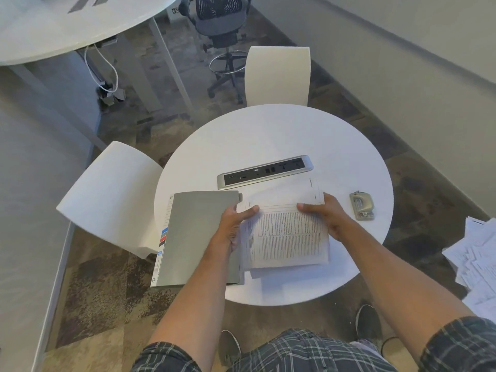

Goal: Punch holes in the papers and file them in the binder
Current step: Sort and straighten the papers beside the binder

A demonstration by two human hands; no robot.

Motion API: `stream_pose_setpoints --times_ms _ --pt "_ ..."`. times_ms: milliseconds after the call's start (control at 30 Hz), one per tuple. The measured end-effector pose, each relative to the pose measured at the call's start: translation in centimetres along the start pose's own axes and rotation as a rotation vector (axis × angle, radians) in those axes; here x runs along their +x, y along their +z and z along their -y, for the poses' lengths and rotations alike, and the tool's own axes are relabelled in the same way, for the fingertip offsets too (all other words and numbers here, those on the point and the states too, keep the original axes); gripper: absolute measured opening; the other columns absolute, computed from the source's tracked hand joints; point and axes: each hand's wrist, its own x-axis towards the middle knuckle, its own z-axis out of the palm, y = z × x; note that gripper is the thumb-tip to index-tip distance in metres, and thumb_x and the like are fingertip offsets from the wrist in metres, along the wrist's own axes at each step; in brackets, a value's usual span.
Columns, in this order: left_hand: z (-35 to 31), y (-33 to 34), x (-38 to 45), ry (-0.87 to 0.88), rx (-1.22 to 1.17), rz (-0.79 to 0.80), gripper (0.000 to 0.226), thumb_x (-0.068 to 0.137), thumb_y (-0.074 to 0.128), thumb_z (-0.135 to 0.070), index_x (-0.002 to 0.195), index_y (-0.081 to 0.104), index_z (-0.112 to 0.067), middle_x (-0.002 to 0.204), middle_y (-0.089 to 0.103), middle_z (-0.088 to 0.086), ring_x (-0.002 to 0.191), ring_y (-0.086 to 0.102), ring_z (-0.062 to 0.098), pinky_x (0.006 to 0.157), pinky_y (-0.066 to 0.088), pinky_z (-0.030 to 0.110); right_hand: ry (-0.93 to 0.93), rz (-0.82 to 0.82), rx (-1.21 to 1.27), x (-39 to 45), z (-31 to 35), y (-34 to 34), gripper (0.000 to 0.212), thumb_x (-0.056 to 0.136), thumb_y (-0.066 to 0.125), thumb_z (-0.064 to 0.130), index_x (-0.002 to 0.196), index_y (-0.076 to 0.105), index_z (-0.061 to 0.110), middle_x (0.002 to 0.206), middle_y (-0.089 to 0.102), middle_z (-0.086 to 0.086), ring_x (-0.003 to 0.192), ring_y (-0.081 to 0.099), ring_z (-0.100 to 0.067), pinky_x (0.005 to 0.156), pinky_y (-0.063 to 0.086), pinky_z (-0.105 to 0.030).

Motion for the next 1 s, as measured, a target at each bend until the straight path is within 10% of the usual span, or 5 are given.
stream_pose_setpoints --times_ms 333,567,767,1000 --pt "-1.6 1.2 0.2 0.134 0.039 0.212 0.061 0.071 0.082 0.001 0.129 0.065 0.0 0.127 0.07 0.018 0.121 0.065 0.033 0.105 0.051 0.046 -0.192 0.027 -0.147 0.4 3.6 -0.2 0.048 0.058 0.09 0.007 0.104 0.077 -0.001 0.109 0.077 -0.017 0.105 0.073 -0.029 0.092 0.058 -0.044" --pt "-1.6 1.6 0.7 0.243 0.152 0.059 0.063 0.053 0.092 -0.005 0.113 0.073 -0.011 0.115 0.076 0.012 0.105 0.071 0.021 0.093 0.059 0.039 -0.238 0.011 -0.155 -0.2 3.6 -0.5 0.038 0.059 0.089 0.009 0.095 0.077 0.012 0.099 0.077 -0.002 0.092 0.071 -0.013 0.085 0.058 -0.038" --pt "1.4 0.5 0.5 0.139 0.268 0.05 0.047 0.068 0.088 0.005 0.112 0.075 -0.003 0.108 0.078 0.01 0.103 0.074 0.022 0.091 0.056 0.035 -0.079 -0.012 -0.168 -0.8 -0.7 -1.5 0.061 0.055 0.097 0.016 0.111 0.074 0.012 0.114 0.076 -0.01 0.112 0.07 -0.028 0.099 0.056 -0.05" --pt "1.5 0.8 0.3 0.157 0.275 -0.004 0.035 0.07 0.087 0.003 0.098 0.077 -0.016 0.097 0.078 0.0 0.092 0.072 0.019 0.08 0.056 0.031 -0.088 -0.051 -0.18 -1.3 -0.4 -1.1 0.041 0.07 0.092 0.007 0.105 0.073 0.016 0.113 0.072 -0.015 0.108 0.067 -0.032 0.098 0.055 -0.054"
